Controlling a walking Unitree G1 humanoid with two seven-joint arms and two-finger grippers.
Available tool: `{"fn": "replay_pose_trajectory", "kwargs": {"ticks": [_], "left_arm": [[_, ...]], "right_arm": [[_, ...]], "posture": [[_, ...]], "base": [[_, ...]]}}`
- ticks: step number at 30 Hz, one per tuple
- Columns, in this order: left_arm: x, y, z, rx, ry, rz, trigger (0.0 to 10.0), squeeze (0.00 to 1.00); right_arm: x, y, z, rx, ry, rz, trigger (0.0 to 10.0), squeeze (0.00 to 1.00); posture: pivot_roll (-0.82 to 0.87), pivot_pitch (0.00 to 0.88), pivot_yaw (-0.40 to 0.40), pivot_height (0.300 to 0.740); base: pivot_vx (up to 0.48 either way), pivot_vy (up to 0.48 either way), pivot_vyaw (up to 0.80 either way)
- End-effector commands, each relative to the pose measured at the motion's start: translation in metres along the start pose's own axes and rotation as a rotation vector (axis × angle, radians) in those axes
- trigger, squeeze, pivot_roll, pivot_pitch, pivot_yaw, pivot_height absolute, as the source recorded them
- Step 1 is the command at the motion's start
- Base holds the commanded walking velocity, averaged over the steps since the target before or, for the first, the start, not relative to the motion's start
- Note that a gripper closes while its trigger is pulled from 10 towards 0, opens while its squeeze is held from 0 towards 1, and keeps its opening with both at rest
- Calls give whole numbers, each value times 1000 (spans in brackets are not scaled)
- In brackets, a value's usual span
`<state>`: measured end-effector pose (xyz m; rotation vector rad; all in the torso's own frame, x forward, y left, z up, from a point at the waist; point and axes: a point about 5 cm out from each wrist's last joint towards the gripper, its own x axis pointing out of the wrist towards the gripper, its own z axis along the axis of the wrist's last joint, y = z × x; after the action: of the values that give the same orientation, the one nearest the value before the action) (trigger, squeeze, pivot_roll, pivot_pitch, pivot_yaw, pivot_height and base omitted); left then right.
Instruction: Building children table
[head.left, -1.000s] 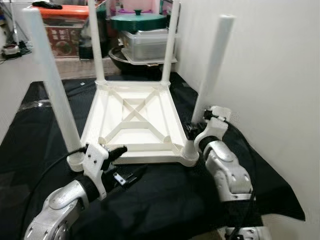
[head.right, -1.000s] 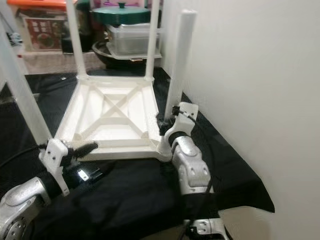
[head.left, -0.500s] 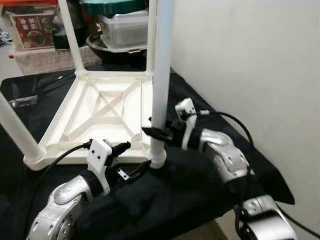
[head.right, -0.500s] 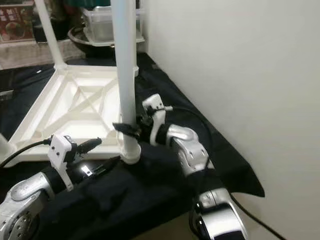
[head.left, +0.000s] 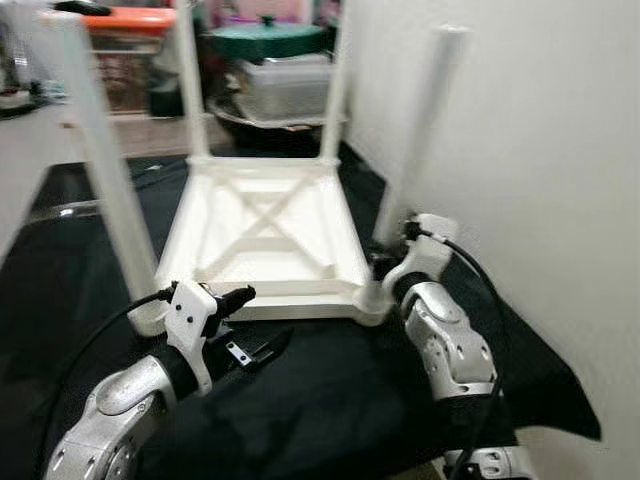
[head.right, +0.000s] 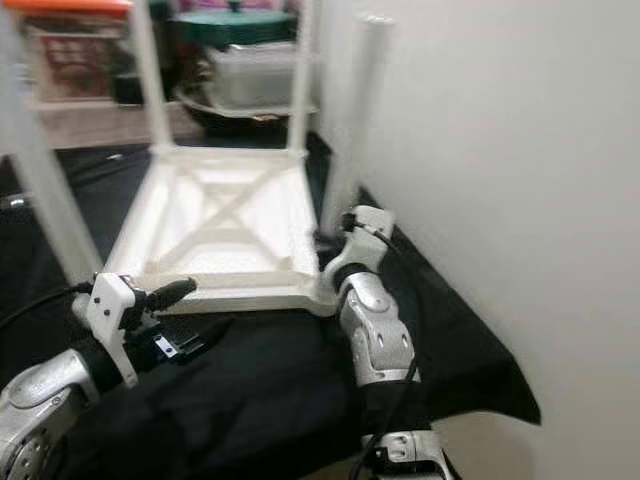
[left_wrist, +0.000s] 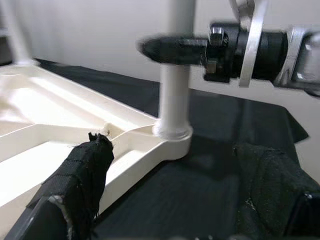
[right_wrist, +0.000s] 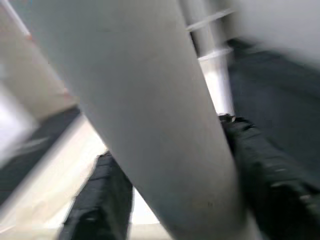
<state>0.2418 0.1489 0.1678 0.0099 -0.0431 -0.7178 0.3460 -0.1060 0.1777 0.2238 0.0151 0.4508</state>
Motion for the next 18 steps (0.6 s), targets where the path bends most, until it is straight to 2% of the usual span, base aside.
{"fn": "replay_pose_trajectory", "kwargs": {"ticks": [1,2,3,4,6,7,9,10,11,12,13,14,15,16,18], "left_arm": [[-2,1,-4,-9,21,-2,10000,0],[-2,1,-4,-9,19,-1,10000,0],[-1,0,-3,-12,15,-3,10000,0],[-1,0,-3,-12,15,-3,10000,0],[-3,-3,-5,-16,17,-5,10000,0],[-4,-4,-6,-18,19,2,10000,0],[-4,-3,-7,-19,20,8,10000,0],[-5,-3,-6,-18,19,11,10000,0],[-5,-3,-6,-17,18,13,10000,0],[-5,-3,-6,-17,18,13,10000,0],[-6,-4,-6,-16,19,14,10000,0],[-6,-4,-6,-16,19,14,10000,0],[-7,-3,-6,-16,21,17,10000,0],[-8,-4,-7,-19,24,18,10000,0],[-8,-4,-7,-19,24,18,10000,0]], "right_arm": [[8,20,12,-23,-15,179,10000,945],[8,23,17,-64,-15,229,10000,0],[7,26,21,-109,-22,311,10000,0],[7,26,21,-109,-22,311,10000,0],[-4,32,23,-133,24,541,10000,0],[-7,31,14,-162,73,610,7137,0],[-8,30,7,-181,108,640,7137,0],[-5,26,-3,-188,144,613,0,0],[0,21,-12,-192,183,536,0,0],[0,21,-12,-192,183,536,0,0],[8,13,-19,-194,203,398,0,0],[8,13,-19,-194,203,398,0,0],[15,-3,-26,-177,237,170,0,0],[13,-31,-32,-154,263,-188,0,0],[13,-31,-32,-154,263,-188,0,0]], "posture": [[4,0,-33,740],[4,0,-33,740],[13,0,-44,740],[13,0,-44,740],[18,0,-51,740],[26,0,-59,740],[26,0,-59,740],[32,0,-65,740],[38,0,-69,740],[38,0,-69,740],[42,0,-71,740],[42,0,-71,740],[41,0,-69,740],[35,0,-65,740],[35,0,-65,740]], "base": [[0,0,0],[0,0,0],[0,0,0],[0,0,0],[0,0,0],[0,0,0],[0,0,0],[0,0,0],[0,0,0],[0,0,0],[0,0,0],[0,0,0],[0,0,0],[0,0,0],[0,0,0]]}}
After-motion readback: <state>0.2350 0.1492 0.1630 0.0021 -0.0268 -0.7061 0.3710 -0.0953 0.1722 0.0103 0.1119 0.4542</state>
